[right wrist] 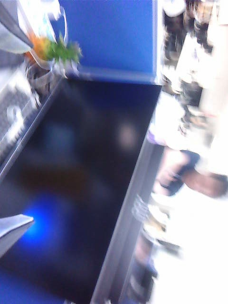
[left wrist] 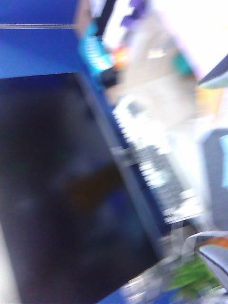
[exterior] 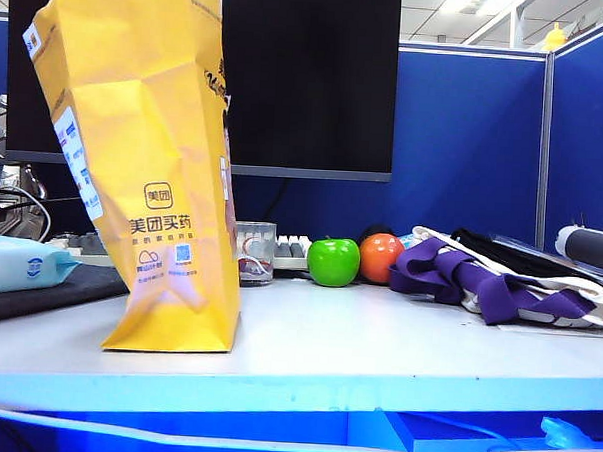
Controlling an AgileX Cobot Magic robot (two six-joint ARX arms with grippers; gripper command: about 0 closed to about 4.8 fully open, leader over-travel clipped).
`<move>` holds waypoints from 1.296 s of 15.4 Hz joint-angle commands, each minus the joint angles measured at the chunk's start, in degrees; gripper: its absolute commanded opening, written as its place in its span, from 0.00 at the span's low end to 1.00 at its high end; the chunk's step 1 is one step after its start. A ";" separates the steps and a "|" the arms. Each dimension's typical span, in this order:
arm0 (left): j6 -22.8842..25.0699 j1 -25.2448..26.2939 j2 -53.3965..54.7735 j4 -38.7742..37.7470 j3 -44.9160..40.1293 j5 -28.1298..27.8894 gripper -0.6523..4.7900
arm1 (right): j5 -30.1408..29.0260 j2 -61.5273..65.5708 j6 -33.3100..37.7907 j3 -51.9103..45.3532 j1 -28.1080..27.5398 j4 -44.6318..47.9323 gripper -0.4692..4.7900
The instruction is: Pick up the Rubik's Cube and throw it into the yellow paper bag.
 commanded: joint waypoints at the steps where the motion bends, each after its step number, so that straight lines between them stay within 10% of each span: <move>1: -2.38 0.07 -4.68 0.15 -5.20 -0.22 0.92 | 8.04 -13.16 -0.92 -13.07 -0.02 1.55 1.00; 7: -6.47 0.07 -16.94 1.25 -17.11 -4.55 0.92 | 13.66 -47.76 10.75 -68.41 0.15 32.33 1.00; 10: -11.15 0.07 -20.48 7.89 -24.76 -5.64 0.92 | 15.15 -47.82 12.63 -80.98 0.15 38.69 1.00; 14: -11.13 0.07 -20.48 8.24 -29.88 -6.14 0.67 | 14.95 -38.47 12.79 -85.48 0.15 39.01 1.00; 15: -11.13 0.07 -20.48 8.04 -29.90 -6.08 0.34 | 14.53 -36.06 12.92 -85.66 0.15 38.75 0.75; 17: -11.08 0.07 -20.48 7.78 -29.90 -6.03 0.17 | 9.97 -32.28 12.94 -85.66 0.15 38.51 0.21; 20: -10.99 0.07 -20.48 7.41 -29.90 -6.10 0.17 | 9.16 -29.97 12.94 -85.66 0.13 38.77 0.08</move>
